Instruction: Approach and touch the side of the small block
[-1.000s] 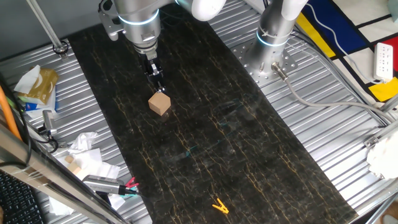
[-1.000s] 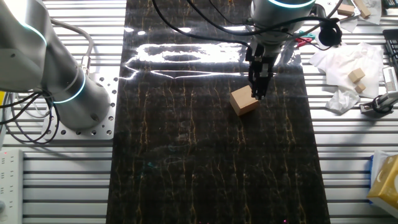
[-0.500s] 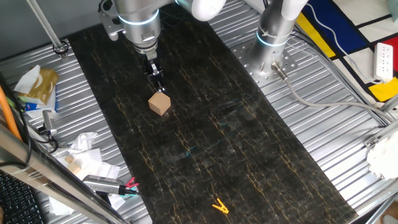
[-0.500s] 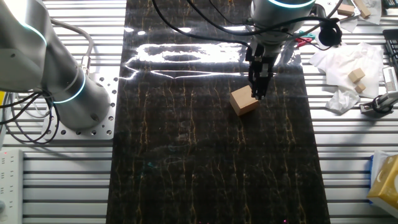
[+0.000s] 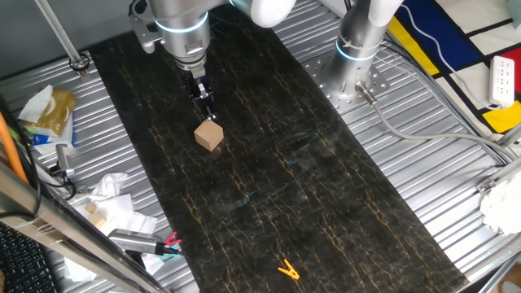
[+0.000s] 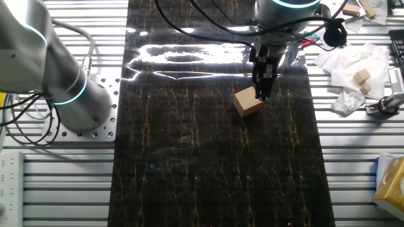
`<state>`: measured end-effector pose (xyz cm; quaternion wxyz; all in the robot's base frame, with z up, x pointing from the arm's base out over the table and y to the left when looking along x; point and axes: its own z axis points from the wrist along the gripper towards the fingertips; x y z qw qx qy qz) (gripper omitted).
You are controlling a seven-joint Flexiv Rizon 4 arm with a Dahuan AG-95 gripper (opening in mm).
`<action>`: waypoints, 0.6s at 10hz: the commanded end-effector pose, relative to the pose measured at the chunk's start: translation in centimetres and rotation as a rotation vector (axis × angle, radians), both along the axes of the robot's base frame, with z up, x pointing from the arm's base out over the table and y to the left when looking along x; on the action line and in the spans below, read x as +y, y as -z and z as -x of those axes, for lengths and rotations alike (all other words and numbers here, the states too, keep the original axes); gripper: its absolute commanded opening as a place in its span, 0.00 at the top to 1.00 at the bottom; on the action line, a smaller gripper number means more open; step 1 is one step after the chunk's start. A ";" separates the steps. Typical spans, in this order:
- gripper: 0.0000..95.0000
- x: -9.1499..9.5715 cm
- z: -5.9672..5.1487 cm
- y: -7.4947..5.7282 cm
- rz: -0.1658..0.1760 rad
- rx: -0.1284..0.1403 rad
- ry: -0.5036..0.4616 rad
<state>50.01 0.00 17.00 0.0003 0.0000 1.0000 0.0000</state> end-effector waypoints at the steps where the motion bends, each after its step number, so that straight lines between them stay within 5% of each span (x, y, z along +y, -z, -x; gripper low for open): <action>1: 0.40 0.1 0.0 0.0 -0.042 -0.133 -0.078; 4: 0.40 0.2 -0.1 0.0 -0.034 -0.132 -0.088; 5: 0.60 0.2 -0.1 0.0 -0.033 -0.133 -0.092; 6: 0.60 0.2 -0.1 0.0 -0.025 -0.134 -0.107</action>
